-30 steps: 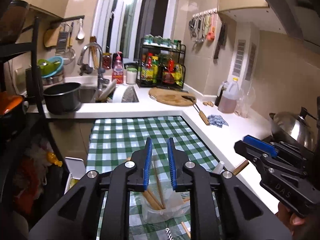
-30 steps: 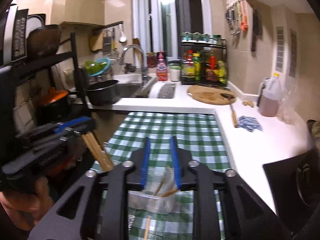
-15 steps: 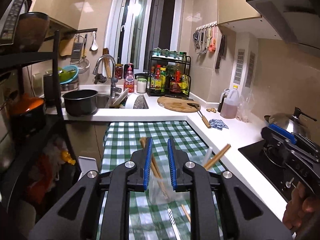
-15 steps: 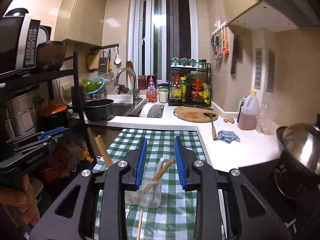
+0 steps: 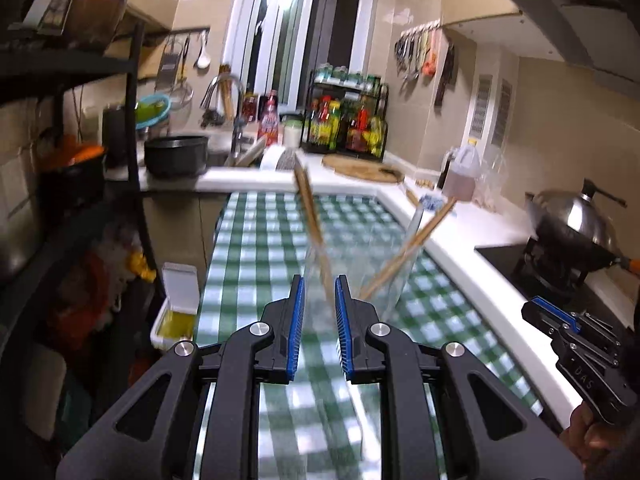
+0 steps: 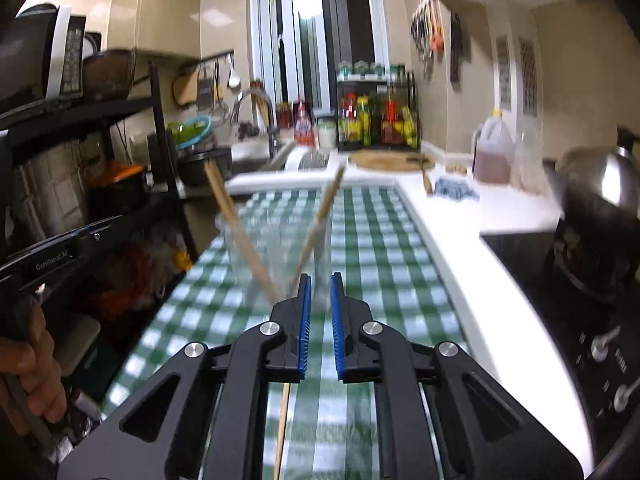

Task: Organize utensils
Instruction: 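Grasp the last chopstick with the right gripper while the left gripper moves to the white spoon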

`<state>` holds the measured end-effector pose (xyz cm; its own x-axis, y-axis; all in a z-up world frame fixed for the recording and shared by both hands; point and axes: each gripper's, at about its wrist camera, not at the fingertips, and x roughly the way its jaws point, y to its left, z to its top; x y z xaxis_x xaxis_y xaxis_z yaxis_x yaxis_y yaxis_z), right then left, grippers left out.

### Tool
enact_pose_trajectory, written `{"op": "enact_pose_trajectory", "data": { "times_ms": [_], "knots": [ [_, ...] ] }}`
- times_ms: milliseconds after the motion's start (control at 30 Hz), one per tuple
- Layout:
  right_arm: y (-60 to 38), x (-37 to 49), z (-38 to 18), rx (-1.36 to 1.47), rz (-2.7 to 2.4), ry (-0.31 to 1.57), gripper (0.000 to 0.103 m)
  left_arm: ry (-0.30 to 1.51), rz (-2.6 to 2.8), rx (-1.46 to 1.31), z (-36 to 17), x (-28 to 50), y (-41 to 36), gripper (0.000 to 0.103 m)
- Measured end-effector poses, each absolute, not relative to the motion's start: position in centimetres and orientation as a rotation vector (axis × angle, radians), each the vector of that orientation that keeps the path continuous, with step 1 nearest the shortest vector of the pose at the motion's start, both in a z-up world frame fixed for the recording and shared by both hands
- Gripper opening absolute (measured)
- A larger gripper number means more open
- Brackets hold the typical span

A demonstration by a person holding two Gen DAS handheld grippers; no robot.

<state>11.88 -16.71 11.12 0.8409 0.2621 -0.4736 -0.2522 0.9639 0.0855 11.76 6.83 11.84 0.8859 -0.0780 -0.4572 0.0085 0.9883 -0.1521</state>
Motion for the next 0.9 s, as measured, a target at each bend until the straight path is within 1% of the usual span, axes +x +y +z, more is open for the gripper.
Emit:
{"op": "enact_pose_trajectory", "data": {
  "times_ms": [200,333,433,500,733,867,900],
  "knots": [
    [-15.3,10.7,5.2,-0.016,0.325,0.631,0.011,0.552,-0.004,-0.160,6.9,10.0,7.2,0.016],
    [-13.8,10.0,1.4,-0.063,0.361,0.716,0.013,0.585,-0.005,-0.176,4.8,8.7,7.0,0.016],
    [-13.0,9.8,-0.5,-0.091,0.382,0.759,0.021,0.607,-0.001,-0.180,3.4,7.8,7.2,0.016],
    [-12.6,9.8,-1.3,-0.115,0.383,0.776,0.035,0.627,0.003,-0.177,2.5,7.5,7.3,0.016],
    [-12.2,10.0,-3.2,-0.152,0.359,0.829,0.035,0.646,0.005,-0.181,1.3,6.3,7.4,0.016],
    [-12.4,10.1,-3.5,-0.145,0.351,0.835,0.031,0.656,0.011,-0.193,0.9,6.1,7.5,0.016],
    [-12.5,10.1,-3.4,-0.143,0.348,0.834,0.027,0.657,0.010,-0.193,0.8,6.0,7.5,0.016]
  ]
}}
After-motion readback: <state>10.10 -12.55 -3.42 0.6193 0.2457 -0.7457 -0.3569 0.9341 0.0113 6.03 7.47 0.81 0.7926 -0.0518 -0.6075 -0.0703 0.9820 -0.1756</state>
